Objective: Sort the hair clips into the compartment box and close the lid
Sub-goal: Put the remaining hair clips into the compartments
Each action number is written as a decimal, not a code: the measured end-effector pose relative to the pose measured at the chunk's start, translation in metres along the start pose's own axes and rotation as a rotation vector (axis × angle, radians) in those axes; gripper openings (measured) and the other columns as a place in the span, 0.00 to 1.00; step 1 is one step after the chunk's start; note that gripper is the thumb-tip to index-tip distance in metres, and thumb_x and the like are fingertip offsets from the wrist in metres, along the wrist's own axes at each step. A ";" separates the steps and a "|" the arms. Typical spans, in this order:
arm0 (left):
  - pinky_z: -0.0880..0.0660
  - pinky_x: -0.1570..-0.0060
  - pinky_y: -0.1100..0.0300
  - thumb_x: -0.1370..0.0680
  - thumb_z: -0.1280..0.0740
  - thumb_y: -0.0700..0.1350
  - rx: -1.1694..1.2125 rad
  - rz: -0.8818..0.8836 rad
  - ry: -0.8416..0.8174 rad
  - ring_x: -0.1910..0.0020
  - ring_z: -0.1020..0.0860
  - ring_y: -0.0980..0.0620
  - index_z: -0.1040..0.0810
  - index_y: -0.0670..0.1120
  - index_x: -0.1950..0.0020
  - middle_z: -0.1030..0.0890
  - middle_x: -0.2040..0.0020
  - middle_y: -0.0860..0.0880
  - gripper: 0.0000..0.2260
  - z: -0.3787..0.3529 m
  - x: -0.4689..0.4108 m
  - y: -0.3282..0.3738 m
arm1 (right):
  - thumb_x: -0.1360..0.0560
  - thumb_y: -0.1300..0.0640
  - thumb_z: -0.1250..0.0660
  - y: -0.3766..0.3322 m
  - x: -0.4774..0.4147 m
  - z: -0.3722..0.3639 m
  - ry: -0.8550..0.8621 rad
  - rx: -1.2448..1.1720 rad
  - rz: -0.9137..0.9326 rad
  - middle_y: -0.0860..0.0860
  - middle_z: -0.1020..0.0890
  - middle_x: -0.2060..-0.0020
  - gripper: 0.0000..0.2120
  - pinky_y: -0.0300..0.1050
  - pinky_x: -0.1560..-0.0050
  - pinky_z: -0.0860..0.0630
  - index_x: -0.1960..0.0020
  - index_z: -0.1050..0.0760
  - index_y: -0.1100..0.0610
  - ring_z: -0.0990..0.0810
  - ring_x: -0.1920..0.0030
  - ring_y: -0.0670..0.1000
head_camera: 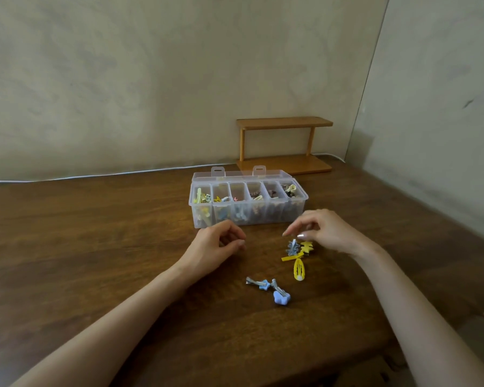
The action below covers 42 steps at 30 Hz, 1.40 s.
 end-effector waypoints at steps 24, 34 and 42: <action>0.28 0.44 0.56 0.30 0.27 0.50 -0.123 -0.072 -0.516 0.47 0.29 0.57 0.23 0.55 0.55 0.26 0.49 0.56 0.07 0.004 0.004 0.007 | 0.31 0.61 0.26 -0.005 -0.006 -0.018 0.114 0.079 -0.027 0.46 0.19 0.60 0.08 0.45 0.55 0.21 0.63 0.23 0.51 0.21 0.58 0.47; 0.25 0.47 0.59 0.28 0.29 0.47 -0.092 -0.078 -0.449 0.50 0.25 0.57 0.22 0.49 0.53 0.25 0.50 0.55 0.06 0.004 0.003 0.004 | 0.30 0.62 0.28 -0.035 -0.009 -0.014 0.281 -0.150 0.073 0.46 0.19 0.61 0.04 0.31 0.62 0.26 0.58 0.20 0.55 0.21 0.59 0.42; 0.24 0.52 0.63 0.27 0.29 0.46 -0.046 -0.077 -0.343 0.54 0.23 0.58 0.22 0.48 0.53 0.21 0.53 0.55 0.06 0.006 0.002 0.005 | 0.27 0.61 0.31 -0.077 -0.085 -0.019 0.485 0.060 0.130 0.49 0.19 0.58 0.02 0.44 0.54 0.23 0.57 0.22 0.56 0.21 0.56 0.48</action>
Point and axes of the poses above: each hand's wrist, its own x-axis away from the middle knuckle, its own z-axis out of the back of the hand, y = z × x, the point moved 1 cm from there along -x, towards the middle knuckle
